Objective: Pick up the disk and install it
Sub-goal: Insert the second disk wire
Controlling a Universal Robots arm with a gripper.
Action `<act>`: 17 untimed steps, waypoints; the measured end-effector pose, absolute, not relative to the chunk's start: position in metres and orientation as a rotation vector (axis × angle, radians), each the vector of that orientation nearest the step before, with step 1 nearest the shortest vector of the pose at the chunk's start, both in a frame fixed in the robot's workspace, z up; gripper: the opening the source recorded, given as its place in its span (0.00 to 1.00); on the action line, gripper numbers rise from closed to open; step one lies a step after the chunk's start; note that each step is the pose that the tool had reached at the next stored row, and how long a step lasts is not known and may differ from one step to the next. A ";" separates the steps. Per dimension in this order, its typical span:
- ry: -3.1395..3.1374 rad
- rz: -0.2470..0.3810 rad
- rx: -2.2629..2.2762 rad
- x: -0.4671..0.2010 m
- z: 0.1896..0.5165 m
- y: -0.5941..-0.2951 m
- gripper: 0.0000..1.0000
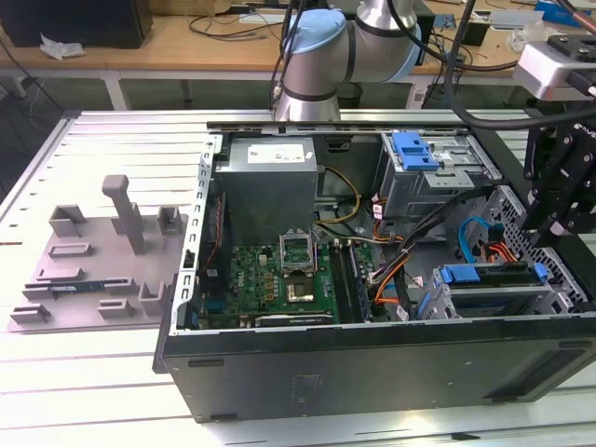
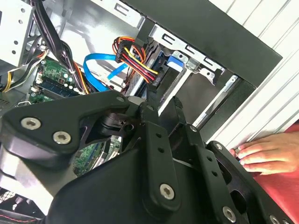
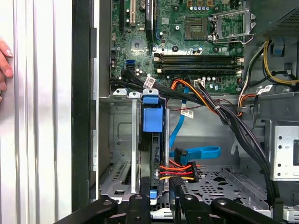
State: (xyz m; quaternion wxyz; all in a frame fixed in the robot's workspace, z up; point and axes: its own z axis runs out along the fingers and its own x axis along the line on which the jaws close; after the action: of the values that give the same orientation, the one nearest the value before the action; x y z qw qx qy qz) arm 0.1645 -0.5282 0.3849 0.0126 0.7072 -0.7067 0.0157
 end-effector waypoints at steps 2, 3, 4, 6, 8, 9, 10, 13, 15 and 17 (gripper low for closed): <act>-2.203 0.049 2.204 0.164 0.385 -0.528 0.30; -2.202 0.049 2.204 0.164 0.385 -0.528 0.30; -2.202 0.050 2.203 0.165 0.385 -0.528 0.30; -2.200 0.054 2.201 0.165 0.385 -0.525 0.30; -2.195 0.062 2.197 0.165 0.385 -0.518 0.30; -2.192 0.070 2.193 0.165 0.385 -0.512 0.30; -2.184 0.085 2.185 0.165 0.385 -0.504 0.30; -2.161 0.119 2.164 0.165 0.385 -0.496 0.30; -2.123 0.157 2.144 0.165 0.384 -0.486 0.30; -2.079 0.183 2.149 0.164 0.382 -0.477 0.30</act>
State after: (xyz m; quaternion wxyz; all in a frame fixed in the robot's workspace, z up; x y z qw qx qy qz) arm 0.1636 -0.4769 0.3823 0.0728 0.7154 -0.6922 0.0608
